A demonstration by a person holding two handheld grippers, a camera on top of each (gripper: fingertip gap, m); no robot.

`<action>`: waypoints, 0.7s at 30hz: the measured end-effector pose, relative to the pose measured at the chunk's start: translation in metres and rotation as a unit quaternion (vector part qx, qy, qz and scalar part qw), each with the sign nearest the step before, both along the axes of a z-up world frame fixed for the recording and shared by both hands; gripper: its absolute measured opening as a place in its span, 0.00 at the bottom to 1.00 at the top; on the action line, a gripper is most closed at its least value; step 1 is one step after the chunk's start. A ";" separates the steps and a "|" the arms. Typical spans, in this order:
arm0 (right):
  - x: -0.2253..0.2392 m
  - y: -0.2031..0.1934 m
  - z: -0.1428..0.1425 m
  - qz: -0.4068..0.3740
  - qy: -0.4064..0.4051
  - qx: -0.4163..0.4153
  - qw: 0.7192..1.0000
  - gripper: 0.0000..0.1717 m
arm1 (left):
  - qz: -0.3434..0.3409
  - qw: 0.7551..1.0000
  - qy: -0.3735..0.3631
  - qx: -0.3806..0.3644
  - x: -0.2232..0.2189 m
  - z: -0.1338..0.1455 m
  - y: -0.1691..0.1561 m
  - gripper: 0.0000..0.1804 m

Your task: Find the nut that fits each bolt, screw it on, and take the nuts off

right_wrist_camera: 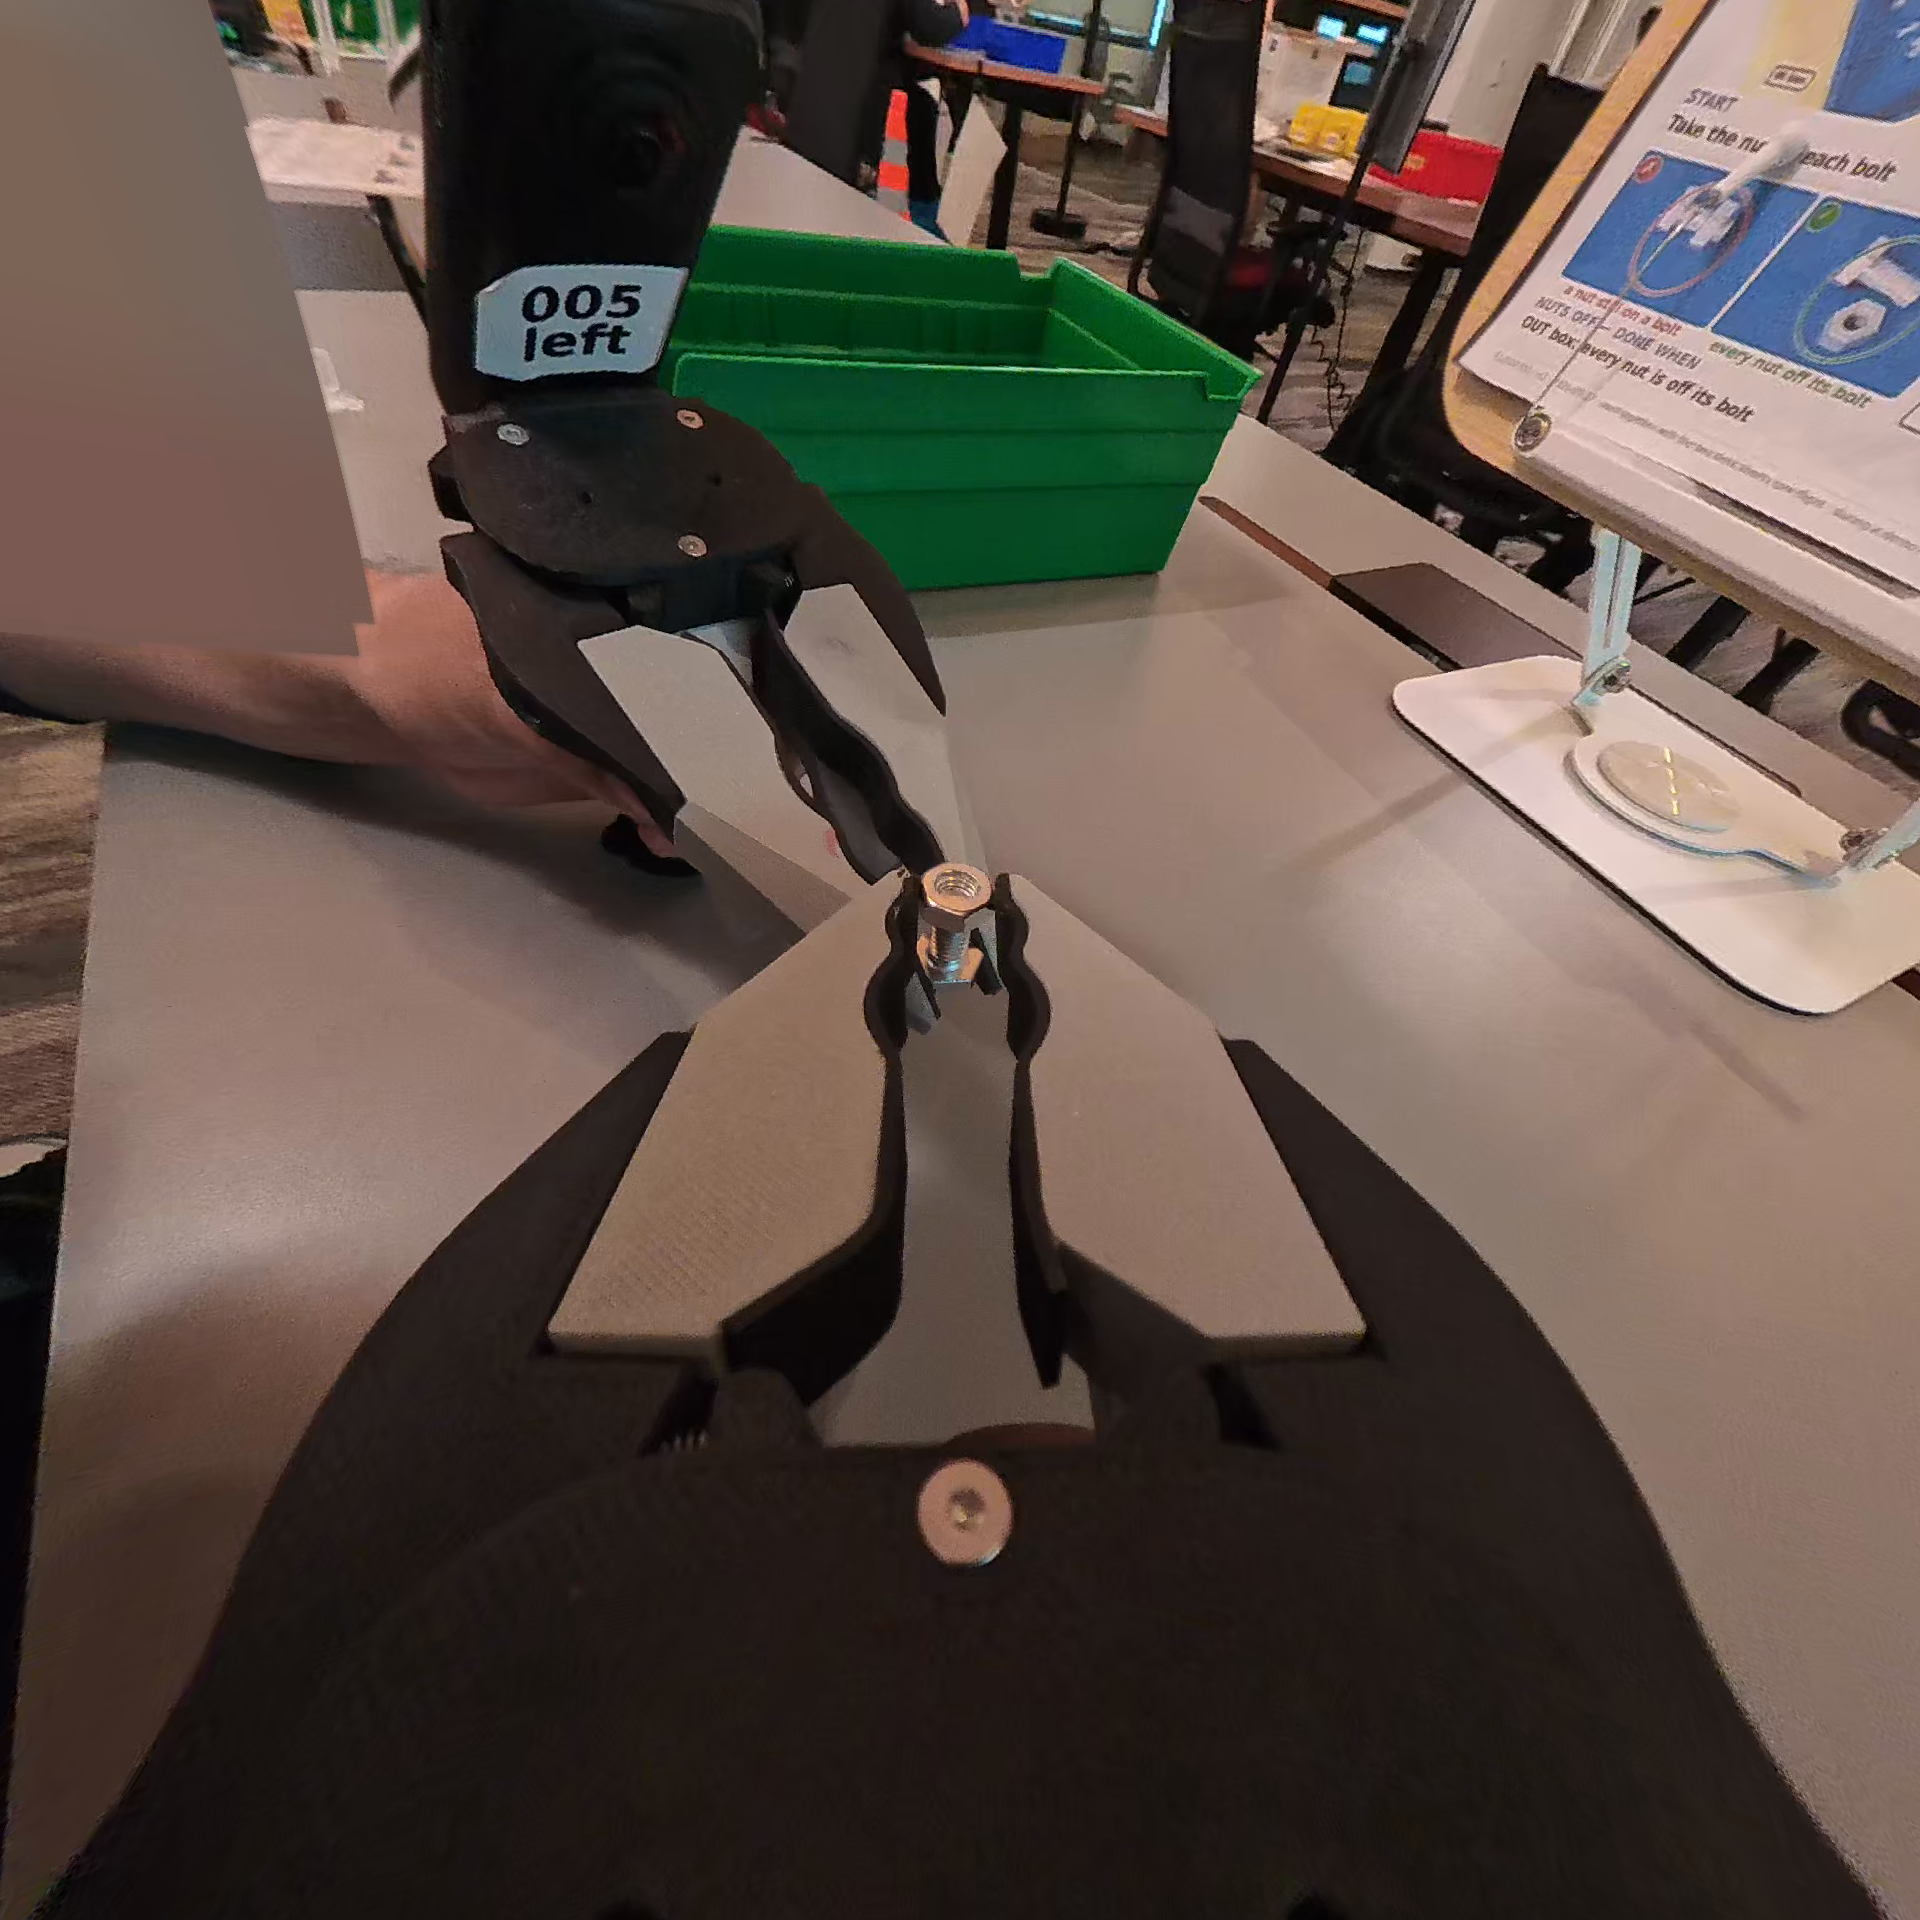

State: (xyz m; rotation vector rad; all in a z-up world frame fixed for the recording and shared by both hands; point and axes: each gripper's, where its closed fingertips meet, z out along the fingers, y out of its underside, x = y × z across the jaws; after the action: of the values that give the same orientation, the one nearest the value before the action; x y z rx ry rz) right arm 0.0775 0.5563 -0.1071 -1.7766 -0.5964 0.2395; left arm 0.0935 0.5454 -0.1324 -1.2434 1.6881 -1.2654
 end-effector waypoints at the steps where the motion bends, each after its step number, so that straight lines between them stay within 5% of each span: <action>1: 0.000 -0.001 -0.001 0.000 -0.002 0.000 1.000 0.06 | -0.001 1.000 0.001 0.001 0.000 -0.001 -0.001 0.07; 9: 0.005 -0.012 0.011 0.070 0.039 0.002 0.997 0.09 | -0.020 1.000 -0.002 -0.008 -0.001 0.000 -0.004 0.07; 18: -0.010 -0.036 0.026 0.279 0.087 -0.015 0.956 0.11 | -0.120 0.992 -0.018 -0.026 -0.013 0.007 -0.031 0.07; 21: -0.016 -0.035 0.021 0.292 0.069 -0.021 0.954 0.12 | -0.125 0.992 -0.020 -0.022 -0.014 0.007 -0.033 0.07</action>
State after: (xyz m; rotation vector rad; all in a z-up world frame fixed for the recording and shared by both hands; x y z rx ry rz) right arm 0.0617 0.5214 -0.0858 -1.5687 -1.0103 0.7807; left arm 0.0793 0.5127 -0.1256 -1.0472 1.8386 -1.4724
